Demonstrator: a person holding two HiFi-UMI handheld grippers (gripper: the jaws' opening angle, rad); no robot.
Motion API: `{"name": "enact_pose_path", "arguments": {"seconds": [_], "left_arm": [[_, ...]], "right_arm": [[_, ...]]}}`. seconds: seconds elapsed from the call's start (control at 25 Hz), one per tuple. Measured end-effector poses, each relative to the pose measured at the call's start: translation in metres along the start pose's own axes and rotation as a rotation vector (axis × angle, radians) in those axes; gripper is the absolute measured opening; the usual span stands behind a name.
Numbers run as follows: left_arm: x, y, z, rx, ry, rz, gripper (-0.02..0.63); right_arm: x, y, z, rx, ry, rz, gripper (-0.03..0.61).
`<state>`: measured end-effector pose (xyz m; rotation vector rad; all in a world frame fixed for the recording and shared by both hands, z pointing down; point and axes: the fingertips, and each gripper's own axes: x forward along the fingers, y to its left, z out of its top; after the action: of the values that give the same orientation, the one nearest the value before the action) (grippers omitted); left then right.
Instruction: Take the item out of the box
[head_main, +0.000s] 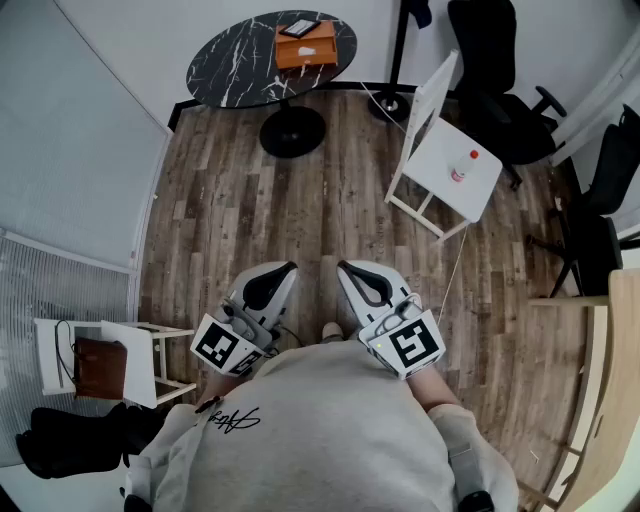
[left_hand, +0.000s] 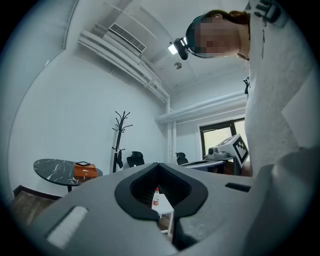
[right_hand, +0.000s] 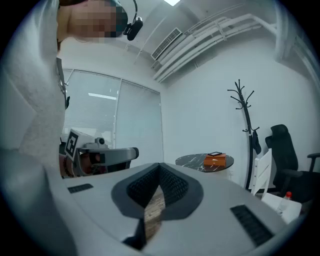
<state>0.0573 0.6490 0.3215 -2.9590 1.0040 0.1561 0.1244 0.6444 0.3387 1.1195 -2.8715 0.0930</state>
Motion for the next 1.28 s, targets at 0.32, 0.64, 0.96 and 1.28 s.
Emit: {"name": "enact_pose_path", "arguments": {"seconds": [0.32,0.64,0.96,1.28], "left_arm": [[-0.003,0.002,-0.001,-0.006,-0.001,0.011,0.003],[-0.009,0.008,-0.001,-0.001,0.002,0.013,0.003],[-0.010,0.004,-0.004,-0.007,0.016,0.000,0.003],[-0.012,0.009,-0.009,-0.019,0.020,0.006,0.004]], "right_arm": [[-0.002,-0.001,0.004,-0.005,-0.016,-0.007,0.011],[0.001,0.001,0.009,-0.015,-0.014,-0.021,0.011],[-0.011,-0.012,0.015,-0.012,-0.056,-0.094,0.011],[-0.008,-0.016,0.007,-0.004,-0.057,-0.116,0.011]]}}
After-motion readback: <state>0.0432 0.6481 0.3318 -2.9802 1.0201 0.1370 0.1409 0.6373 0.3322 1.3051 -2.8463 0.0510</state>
